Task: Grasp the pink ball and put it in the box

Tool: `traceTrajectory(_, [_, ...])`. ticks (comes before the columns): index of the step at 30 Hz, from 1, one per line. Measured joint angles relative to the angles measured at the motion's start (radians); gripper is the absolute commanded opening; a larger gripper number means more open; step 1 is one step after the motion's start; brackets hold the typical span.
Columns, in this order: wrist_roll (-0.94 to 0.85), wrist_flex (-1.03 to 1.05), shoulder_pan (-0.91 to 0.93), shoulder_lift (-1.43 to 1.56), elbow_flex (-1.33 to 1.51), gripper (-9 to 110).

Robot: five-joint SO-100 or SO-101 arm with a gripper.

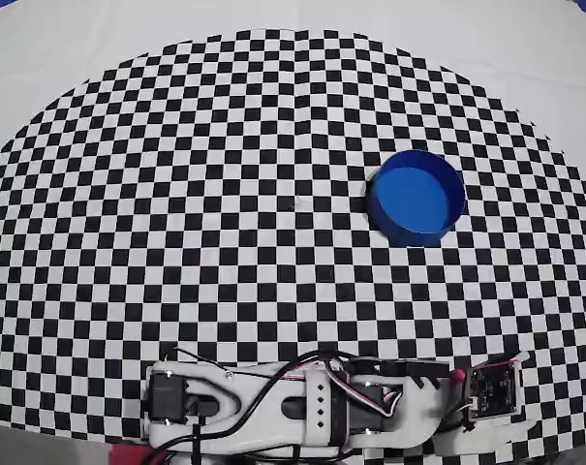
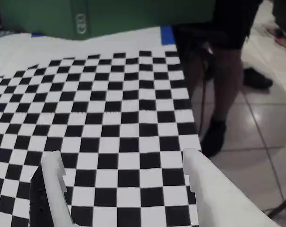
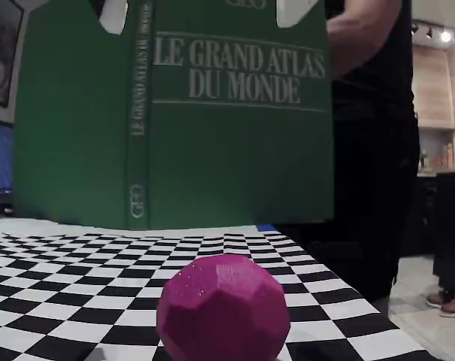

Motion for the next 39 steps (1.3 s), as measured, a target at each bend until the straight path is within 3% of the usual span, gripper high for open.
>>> traceTrajectory(39, [0.000,0.029,0.028,-0.230,0.000,29])
